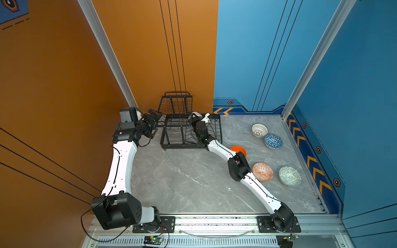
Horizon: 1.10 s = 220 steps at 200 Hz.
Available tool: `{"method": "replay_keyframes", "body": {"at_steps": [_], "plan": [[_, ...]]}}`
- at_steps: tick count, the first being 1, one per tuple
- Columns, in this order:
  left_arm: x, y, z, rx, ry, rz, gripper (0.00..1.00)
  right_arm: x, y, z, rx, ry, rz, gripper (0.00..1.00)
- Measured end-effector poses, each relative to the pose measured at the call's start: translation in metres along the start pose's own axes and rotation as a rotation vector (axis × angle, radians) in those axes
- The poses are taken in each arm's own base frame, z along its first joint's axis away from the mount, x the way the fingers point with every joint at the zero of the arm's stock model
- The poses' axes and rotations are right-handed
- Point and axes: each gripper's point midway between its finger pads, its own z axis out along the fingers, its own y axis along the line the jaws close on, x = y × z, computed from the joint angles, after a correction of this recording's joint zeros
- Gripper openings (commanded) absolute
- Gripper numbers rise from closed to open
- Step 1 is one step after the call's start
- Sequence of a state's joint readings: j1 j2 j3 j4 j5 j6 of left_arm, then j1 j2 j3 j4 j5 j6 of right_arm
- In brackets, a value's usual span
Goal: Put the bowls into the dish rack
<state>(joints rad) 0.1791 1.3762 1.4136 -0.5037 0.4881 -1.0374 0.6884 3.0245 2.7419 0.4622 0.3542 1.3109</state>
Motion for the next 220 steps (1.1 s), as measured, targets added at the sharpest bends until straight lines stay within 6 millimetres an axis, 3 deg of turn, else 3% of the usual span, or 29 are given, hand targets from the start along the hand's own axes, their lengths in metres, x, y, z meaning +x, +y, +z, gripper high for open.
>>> {"method": "replay_keyframes", "body": {"at_steps": [99, 130, 167, 186, 220], "plan": [[-0.007, 0.009, 0.001, -0.002, -0.011, -0.013, 0.98, -0.003, -0.003, -0.002, 0.037, -0.049, 0.031, 0.00], [-0.025, 0.015, -0.005, -0.009, -0.053, -0.025, 0.98, -0.002, -0.002, -0.002, 0.038, -0.047, 0.040, 0.00], [-0.046, 0.005, -0.007, 0.007, -0.092, 0.015, 0.98, -0.009, -0.005, 0.002, 0.040, -0.035, 0.052, 0.00], [-0.051, 0.006, -0.001, 0.004, -0.094, 0.020, 0.98, -0.015, -0.006, 0.006, 0.037, -0.019, 0.063, 0.00], [-0.060, 0.024, 0.021, -0.046, -0.090, 0.009, 0.98, -0.016, -0.006, 0.008, 0.030, 0.010, 0.085, 0.00]]}}
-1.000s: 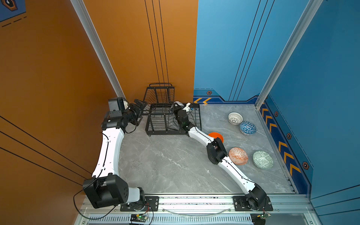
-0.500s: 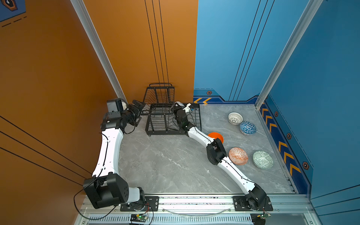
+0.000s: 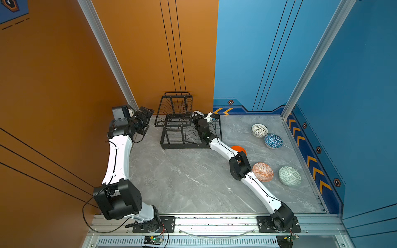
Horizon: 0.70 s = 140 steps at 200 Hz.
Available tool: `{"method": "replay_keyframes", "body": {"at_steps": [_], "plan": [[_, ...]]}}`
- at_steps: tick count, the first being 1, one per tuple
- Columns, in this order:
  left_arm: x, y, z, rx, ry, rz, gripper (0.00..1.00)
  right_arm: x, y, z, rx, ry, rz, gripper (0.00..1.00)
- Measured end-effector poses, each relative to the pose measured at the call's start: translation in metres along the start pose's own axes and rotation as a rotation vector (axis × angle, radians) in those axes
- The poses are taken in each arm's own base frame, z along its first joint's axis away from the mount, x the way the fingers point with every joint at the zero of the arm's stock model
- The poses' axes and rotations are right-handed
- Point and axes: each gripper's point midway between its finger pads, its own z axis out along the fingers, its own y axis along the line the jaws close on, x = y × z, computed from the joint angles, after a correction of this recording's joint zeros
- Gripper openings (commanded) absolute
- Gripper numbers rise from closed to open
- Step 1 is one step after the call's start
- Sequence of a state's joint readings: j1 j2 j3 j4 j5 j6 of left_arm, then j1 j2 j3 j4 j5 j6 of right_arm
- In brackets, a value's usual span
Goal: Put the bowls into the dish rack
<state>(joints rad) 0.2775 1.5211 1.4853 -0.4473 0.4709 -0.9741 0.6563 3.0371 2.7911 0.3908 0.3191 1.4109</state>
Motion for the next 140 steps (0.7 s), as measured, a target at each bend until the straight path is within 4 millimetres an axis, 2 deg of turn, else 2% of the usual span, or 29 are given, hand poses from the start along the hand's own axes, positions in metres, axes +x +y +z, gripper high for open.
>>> {"method": "replay_keyframes", "body": {"at_steps": [36, 71, 140], "plan": [[-0.006, -0.002, 0.036, -0.001, 0.016, 0.024, 0.98, 0.005, -0.001, 0.000, 0.001, 0.031, 0.007, 0.00], [0.005, -0.027, 0.070, 0.040, 0.052, 0.078, 0.98, 0.004, -0.001, 0.001, 0.001, 0.043, 0.016, 0.00], [0.011, -0.032, 0.075, 0.036, 0.045, 0.093, 0.98, -0.001, -0.002, 0.004, 0.002, 0.065, 0.019, 0.00]]}}
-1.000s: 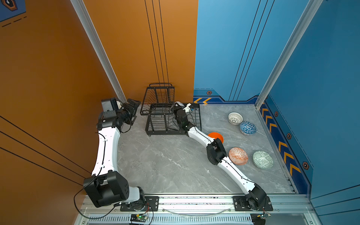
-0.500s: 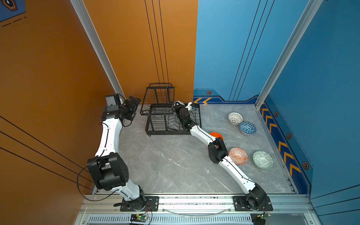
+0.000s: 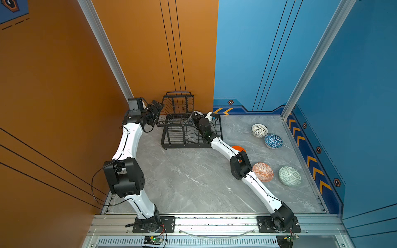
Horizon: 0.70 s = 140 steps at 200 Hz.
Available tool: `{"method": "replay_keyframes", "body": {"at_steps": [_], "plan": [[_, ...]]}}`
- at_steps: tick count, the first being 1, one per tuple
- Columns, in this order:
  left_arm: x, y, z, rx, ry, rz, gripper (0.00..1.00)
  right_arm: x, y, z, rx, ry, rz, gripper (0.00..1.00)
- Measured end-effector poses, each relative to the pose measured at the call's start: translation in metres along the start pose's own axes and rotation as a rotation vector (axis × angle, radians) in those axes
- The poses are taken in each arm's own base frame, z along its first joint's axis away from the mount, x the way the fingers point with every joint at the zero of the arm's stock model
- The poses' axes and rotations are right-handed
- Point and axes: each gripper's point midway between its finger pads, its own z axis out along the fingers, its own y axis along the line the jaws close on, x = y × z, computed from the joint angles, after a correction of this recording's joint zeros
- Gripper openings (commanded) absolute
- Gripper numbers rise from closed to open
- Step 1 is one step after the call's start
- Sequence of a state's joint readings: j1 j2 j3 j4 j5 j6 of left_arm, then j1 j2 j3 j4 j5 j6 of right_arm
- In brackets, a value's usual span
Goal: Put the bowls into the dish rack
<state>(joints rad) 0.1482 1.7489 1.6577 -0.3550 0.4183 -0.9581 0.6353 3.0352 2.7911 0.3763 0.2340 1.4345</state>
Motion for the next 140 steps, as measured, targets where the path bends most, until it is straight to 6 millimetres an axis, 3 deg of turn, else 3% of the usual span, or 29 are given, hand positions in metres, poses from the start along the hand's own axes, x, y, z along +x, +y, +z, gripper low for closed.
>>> {"method": "replay_keyframes", "body": {"at_steps": [27, 93, 140], "plan": [[0.009, -0.005, 0.003, -0.005, 0.000, 0.014, 0.98, -0.006, 0.000, 0.002, -0.001, 0.014, -0.002, 0.00], [0.055, -0.023, 0.004, 0.015, 0.071, 0.023, 0.98, -0.028, -0.002, 0.007, 0.019, 0.011, -0.016, 0.00], [0.061, -0.025, 0.000, 0.018, 0.083, 0.014, 0.98, -0.028, -0.002, 0.007, 0.025, 0.014, -0.042, 0.00]]}}
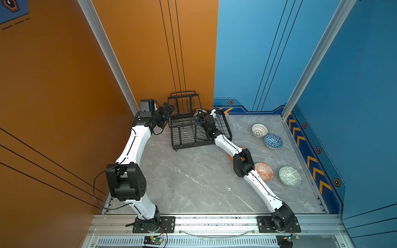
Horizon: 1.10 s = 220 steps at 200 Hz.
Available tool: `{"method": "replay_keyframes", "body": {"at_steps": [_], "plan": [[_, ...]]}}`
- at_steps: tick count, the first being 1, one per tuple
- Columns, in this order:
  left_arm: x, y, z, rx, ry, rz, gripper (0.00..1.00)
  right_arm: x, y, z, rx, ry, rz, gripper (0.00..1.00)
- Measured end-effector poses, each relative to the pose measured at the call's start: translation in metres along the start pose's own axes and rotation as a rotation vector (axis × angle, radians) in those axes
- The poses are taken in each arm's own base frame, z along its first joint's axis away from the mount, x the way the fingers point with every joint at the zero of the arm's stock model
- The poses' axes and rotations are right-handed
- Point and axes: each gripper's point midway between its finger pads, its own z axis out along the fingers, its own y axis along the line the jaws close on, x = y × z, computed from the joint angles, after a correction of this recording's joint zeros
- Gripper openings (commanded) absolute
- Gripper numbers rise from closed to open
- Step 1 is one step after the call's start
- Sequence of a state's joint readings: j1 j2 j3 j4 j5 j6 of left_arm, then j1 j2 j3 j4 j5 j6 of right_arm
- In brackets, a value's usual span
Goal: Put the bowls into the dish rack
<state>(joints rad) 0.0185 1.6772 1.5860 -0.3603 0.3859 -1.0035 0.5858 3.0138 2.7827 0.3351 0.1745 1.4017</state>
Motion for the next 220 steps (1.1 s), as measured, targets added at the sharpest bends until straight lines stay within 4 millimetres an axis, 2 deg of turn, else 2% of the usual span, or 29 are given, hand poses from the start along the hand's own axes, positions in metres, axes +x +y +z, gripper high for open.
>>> {"method": "replay_keyframes", "body": {"at_steps": [68, 100, 122, 220], "plan": [[0.004, -0.012, -0.022, 0.032, 0.006, 0.006, 0.98, 0.014, 0.003, -0.002, -0.007, 0.020, -0.029, 0.00], [0.005, -0.016, -0.030, 0.051, 0.014, 0.006, 0.98, 0.035, 0.002, -0.007, 0.007, 0.048, -0.034, 0.00], [0.005, -0.014, -0.031, 0.054, 0.022, 0.002, 0.98, 0.042, 0.001, -0.009, 0.013, 0.042, -0.038, 0.00], [0.005, -0.012, -0.033, 0.062, 0.043, -0.008, 0.98, 0.033, 0.002, -0.006, -0.004, 0.053, -0.032, 0.00]]}}
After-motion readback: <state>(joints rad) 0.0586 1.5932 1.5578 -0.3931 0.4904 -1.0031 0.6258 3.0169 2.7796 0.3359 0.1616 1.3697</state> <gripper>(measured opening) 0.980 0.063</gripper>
